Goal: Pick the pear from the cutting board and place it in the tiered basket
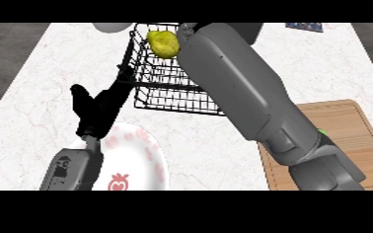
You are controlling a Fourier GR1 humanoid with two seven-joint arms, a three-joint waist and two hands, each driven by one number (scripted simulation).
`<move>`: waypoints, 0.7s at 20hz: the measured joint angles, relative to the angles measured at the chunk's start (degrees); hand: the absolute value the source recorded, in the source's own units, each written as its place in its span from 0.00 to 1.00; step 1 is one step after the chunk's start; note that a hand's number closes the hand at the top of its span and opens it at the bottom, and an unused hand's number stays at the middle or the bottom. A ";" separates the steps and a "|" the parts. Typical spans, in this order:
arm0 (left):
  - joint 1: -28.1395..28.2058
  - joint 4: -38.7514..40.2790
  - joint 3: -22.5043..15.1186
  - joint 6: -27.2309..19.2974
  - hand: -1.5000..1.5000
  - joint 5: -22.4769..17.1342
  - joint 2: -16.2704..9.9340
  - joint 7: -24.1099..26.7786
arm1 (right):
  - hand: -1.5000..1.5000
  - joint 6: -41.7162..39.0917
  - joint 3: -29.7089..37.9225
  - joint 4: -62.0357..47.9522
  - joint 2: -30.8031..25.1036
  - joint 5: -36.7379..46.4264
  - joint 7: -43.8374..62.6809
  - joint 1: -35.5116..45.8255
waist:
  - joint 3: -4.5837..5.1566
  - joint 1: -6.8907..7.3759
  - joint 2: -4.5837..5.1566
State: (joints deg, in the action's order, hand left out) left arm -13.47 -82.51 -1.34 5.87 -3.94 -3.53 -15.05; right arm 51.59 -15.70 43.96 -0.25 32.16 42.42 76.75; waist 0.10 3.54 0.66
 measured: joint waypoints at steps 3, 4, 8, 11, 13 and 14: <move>1.49 -0.63 0.95 -0.09 0.50 -0.43 -0.54 0.22 | 0.00 2.12 2.03 0.16 -0.18 1.20 2.44 -0.10 | -0.02 -1.68 -0.55; 1.90 -0.83 1.11 -0.25 0.50 -0.30 -0.68 0.32 | 0.00 2.37 2.35 0.60 -0.18 1.94 3.50 -0.56 | -0.04 -2.19 -0.70; 3.68 -1.42 2.29 -0.45 0.50 -0.68 -1.31 0.71 | 0.00 0.88 1.89 8.11 -2.22 4.23 7.73 -6.92 | -0.10 -4.53 -1.40; 5.04 -1.86 2.79 -0.90 0.50 -0.51 -1.43 1.38 | 0.00 -1.94 -0.04 17.66 -4.27 4.56 10.48 -13.40 | -0.15 -5.92 -1.83; 5.87 -2.03 3.35 -1.25 0.50 -0.56 -1.50 1.87 | 0.00 -4.74 -1.38 24.18 -6.37 3.39 11.51 -17.67 | -0.21 -6.95 -2.13; 6.04 -2.32 3.45 -1.58 0.50 -0.43 -1.57 1.36 | 0.00 -6.30 -2.10 27.46 -7.39 2.81 12.21 -19.63 | -0.22 -7.36 -2.26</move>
State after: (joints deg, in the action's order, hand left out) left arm -7.43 -84.82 2.11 4.29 -4.37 -5.10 -13.69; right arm 45.29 -17.80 71.42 -7.64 34.97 54.63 57.11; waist -0.13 -3.82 -1.60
